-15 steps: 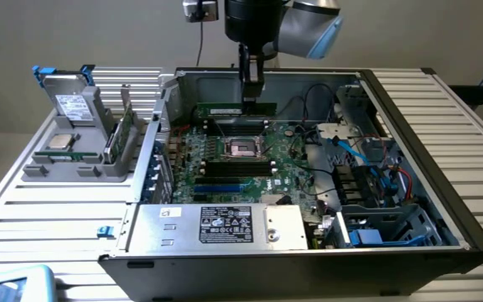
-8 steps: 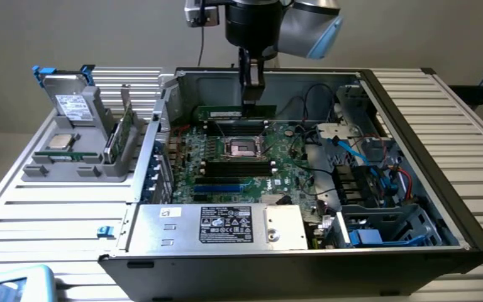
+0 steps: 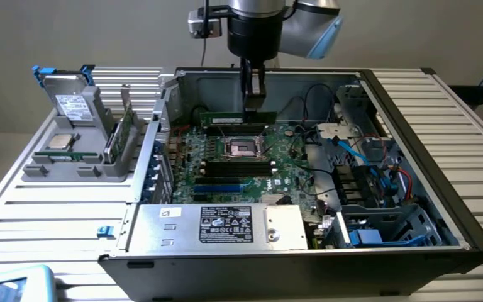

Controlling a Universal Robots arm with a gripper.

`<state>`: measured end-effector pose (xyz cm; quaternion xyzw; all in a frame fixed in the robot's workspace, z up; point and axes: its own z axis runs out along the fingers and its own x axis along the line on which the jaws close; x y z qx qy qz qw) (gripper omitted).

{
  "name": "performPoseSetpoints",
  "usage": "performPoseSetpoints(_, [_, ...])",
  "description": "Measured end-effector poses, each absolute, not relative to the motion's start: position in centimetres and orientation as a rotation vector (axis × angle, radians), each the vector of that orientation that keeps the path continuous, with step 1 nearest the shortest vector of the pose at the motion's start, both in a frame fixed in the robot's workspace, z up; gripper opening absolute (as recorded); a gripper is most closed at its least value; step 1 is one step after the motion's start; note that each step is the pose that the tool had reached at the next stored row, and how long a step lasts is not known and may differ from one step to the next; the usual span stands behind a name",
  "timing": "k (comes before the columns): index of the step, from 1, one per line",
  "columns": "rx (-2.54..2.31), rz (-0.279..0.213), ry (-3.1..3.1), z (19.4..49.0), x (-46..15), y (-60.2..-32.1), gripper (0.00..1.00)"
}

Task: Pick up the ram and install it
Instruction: 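Insert the ram into the slot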

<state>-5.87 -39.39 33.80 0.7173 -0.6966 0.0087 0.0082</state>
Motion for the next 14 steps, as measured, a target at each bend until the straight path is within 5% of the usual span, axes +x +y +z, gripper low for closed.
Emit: performPoseSetpoints(14, [2.242, 0.027, -2.177, 31.7, -5.9, -39.4, 0.14])
